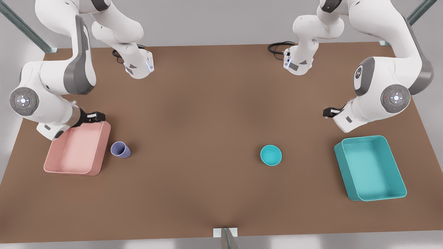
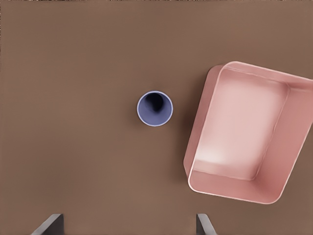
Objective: Put the bowls and cups in different boxes
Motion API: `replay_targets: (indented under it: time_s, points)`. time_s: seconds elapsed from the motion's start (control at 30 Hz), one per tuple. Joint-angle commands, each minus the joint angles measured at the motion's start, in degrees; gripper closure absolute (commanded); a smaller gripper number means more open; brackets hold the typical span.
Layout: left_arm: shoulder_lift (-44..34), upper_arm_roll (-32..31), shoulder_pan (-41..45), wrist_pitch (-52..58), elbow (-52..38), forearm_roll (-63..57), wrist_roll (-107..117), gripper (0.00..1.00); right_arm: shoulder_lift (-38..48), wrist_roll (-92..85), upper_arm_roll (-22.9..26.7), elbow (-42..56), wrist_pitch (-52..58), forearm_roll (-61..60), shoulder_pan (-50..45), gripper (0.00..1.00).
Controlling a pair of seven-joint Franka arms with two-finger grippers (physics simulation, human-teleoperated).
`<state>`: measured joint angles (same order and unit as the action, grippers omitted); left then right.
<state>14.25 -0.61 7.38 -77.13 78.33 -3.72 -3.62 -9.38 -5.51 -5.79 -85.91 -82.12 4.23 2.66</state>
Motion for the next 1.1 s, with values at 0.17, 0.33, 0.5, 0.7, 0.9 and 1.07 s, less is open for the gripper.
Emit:
replay_targets:
  time_s: [0.17, 0.33, 0.5, 0.7, 0.9, 1.07]
  points:
    - [20.81, -0.26, 0.35, -27.53, 0.06, 13.29, 1.33, 0.00, -6.79, -2.31, -0.18, -1.10, -8.41, -1.59, -0.11, 0.00]
    - [30.40, -1.32, 2.46, -43.55, 3.93, 24.10, 1.24, 0.00, -7.06, -2.40, -0.10, -12.88, -26.86, -1.50, 3.67, 0.00]
    - [31.46, -1.32, 1.50, -43.55, 5.69, 27.54, 1.16, 0.00, -6.26, -2.40, -0.18, -21.67, -38.29, -2.47, 4.02, 0.00]
    - [31.72, -1.50, 2.73, -38.54, 9.38, 26.04, -6.84, 0.38, -8.37, -2.40, -0.18, -26.42, -45.67, -2.82, 5.25, 0.00]
    - [30.84, -1.67, 2.73, -36.78, 9.12, 26.13, -3.77, 0.79, -11.89, -2.40, -0.18, -26.42, -47.70, -3.53, 7.01, 0.00]
    - [25.05, 3.24, 2.55, -27.12, 7.10, 26.57, -1.84, 0.79, -11.89, -2.93, -0.18, -28.44, -48.05, -3.61, 7.89, 0.00]
